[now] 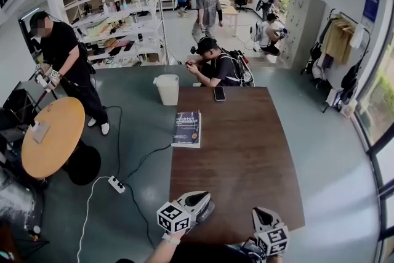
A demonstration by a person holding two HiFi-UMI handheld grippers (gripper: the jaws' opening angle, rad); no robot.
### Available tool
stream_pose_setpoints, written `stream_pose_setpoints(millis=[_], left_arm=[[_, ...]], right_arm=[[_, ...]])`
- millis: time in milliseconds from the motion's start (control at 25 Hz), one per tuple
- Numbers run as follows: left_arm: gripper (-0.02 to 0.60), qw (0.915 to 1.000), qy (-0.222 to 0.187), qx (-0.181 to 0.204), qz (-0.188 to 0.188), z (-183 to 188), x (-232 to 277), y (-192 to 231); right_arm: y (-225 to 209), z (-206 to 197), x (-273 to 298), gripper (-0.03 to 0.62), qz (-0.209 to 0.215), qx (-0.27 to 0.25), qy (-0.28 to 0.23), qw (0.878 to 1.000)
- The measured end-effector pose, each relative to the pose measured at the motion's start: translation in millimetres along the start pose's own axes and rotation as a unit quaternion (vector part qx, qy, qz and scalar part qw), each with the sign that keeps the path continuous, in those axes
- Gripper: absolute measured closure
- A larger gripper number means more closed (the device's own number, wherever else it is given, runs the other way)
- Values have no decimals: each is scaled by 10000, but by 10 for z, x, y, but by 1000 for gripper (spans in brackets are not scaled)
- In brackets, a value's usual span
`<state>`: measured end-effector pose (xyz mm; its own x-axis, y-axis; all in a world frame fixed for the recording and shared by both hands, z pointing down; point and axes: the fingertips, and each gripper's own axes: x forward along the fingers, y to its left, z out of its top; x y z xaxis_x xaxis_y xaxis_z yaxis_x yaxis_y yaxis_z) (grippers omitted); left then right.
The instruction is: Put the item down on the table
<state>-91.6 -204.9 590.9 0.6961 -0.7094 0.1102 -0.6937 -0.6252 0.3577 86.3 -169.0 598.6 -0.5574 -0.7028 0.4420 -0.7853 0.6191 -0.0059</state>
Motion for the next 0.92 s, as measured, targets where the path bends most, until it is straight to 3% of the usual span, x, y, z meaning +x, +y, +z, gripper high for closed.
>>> stream_pose_setpoints(millis=[920], left_arm=[[575,9999,119,37,1,-60,65,-25]], right_arm=[[-9,56,-33,606,32,25,30,10000]])
